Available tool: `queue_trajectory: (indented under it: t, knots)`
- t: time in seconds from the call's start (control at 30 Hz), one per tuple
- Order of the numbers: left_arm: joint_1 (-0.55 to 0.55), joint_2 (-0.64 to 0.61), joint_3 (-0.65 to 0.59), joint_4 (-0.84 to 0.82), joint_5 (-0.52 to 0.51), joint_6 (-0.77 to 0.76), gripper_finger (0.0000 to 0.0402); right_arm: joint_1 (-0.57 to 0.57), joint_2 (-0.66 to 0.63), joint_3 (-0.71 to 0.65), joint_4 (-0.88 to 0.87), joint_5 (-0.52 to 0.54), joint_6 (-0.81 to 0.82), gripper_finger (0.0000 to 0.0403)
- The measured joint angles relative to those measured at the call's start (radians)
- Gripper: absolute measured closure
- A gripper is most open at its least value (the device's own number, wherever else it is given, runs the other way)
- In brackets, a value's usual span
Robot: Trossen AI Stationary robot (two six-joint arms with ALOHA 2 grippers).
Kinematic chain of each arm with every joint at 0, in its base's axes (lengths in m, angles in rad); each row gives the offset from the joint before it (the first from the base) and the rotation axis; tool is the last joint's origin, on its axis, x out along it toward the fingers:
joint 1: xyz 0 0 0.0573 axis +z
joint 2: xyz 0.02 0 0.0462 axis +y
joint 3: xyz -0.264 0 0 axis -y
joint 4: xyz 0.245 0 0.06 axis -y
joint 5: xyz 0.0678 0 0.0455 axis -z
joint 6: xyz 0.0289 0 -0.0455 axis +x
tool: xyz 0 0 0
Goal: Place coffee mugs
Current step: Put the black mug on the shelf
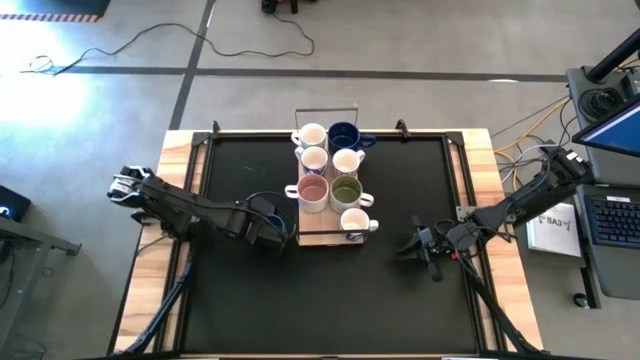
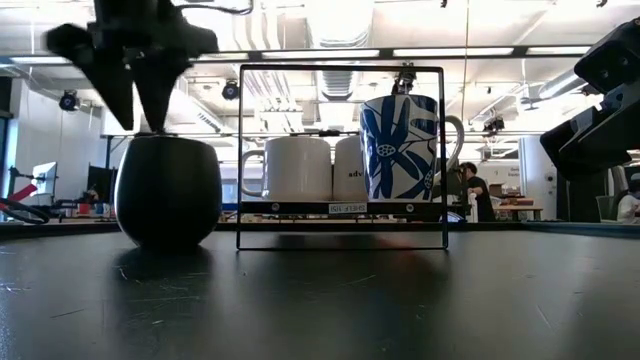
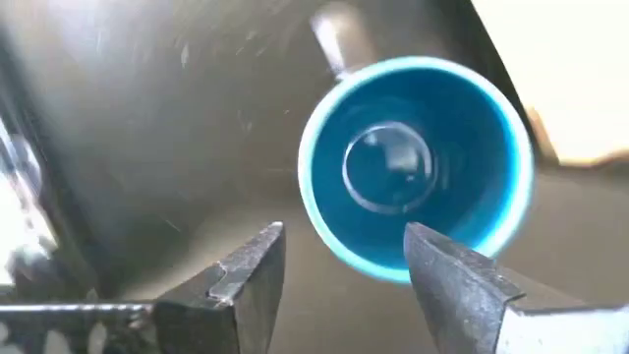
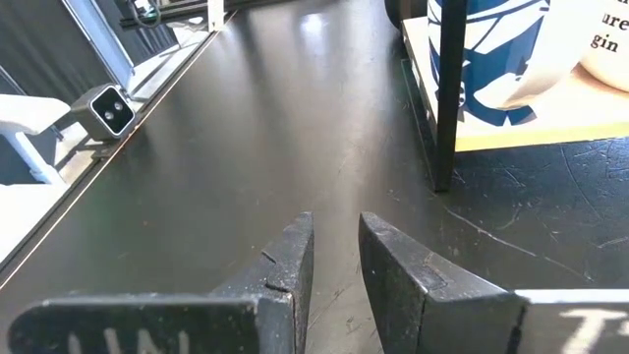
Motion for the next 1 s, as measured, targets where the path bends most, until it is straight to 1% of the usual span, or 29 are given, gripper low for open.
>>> queue_trajectory:
  t: [0.07,0.13,0.2,0.27,0.37,0.47,0.57,0.73,0.87,1.0]
  knots:
    - [0.0,-0.001,0.029,-0.029,0.014,0.203,0.0208,0.0,0.0,0.0,0.0,0.0,0.0,0.0328]
    - [-0.001,-0.001,0.052,-0.042,0.018,0.368,0.0208,0.0,0.0,0.0,0.0,0.0,0.0,0.0328]
    - [-0.002,-0.002,0.058,-0.041,0.029,0.541,0.0207,0.0,0.0,0.0,0.0,0.0,0.0,0.0328]
    - [-0.002,-0.002,0.052,-0.039,0.064,0.711,0.0207,0.0,0.0,0.0,0.0,0.0,0.0,0.0328]
    - [-0.002,-0.001,0.034,-0.034,0.1,0.905,0.0212,0.0,0.0,0.0,0.0,0.0,0.0,0.0328]
    - [-0.002,0.001,0.029,-0.031,0.104,1.059,0.0227,0.0,0.0,0.0,0.0,0.0,0.0,0.0328]
    - [-0.002,0.001,0.028,-0.013,0.099,1.165,0.0249,0.0,0.0,0.0,0.0,0.0,0.0,0.0328]
    - [-0.002,0.003,0.012,0.053,0.093,1.295,0.0289,0.0,0.0,0.0,0.0,0.0,0.0,0.0328]
    - [-0.002,0.003,-0.038,0.11,0.093,1.297,0.0306,0.0,0.0,0.0,0.0,0.0,0.0,0.0328]
    - [-0.003,0.003,-0.092,0.168,0.098,1.296,0.0306,0.0,0.0,0.0,0.0,0.0,0.0,0.0328]
